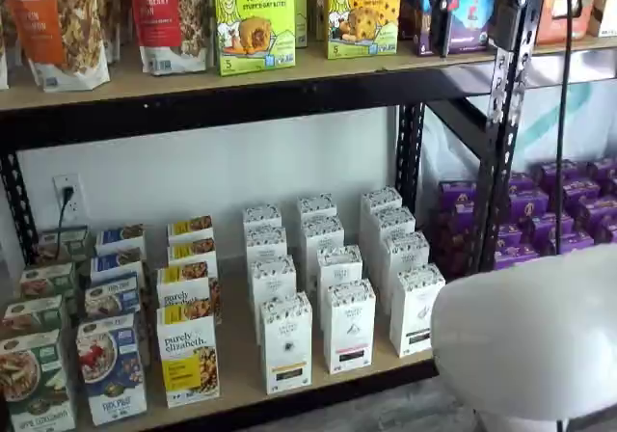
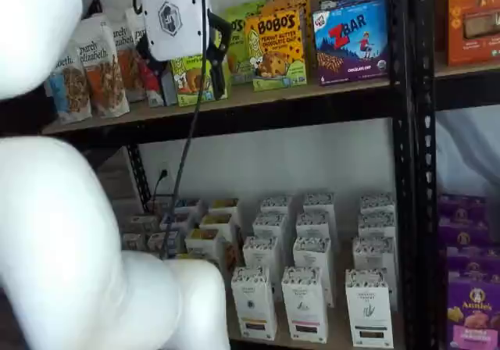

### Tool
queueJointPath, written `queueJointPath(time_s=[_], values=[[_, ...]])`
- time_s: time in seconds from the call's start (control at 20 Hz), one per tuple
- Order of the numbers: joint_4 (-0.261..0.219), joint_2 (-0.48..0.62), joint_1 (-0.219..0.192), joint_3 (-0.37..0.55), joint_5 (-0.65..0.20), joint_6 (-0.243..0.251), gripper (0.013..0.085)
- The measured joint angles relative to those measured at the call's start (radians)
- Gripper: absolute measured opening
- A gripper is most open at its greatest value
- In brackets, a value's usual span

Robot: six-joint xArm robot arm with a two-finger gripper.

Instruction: Pick up the white box with a yellow strip in the middle, on the bottom shelf, the fourth box from the left

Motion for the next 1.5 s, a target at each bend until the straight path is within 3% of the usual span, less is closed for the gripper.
queueJointPath(time_s=[0.05, 0.1, 0.25, 0.85, 1.15, 1.5], values=[[0.01, -0.005, -0.009, 0.004, -0.007, -0.006, 0.085], [0.06, -0.027, -0.056, 0.026, -0.041, -0.031, 0.085], [0.087, -0.039, -0.071, 0.038, -0.062, -0.04, 0.085], [0.035, -0.046, 0.023, 0.103, -0.144, 0.03, 0.085], [0.043, -0.041, 0.046, 0.183, -0.219, 0.05, 0.085], [0.043, -0.069, 0.097, 0.35, -0.38, 0.09, 0.085]])
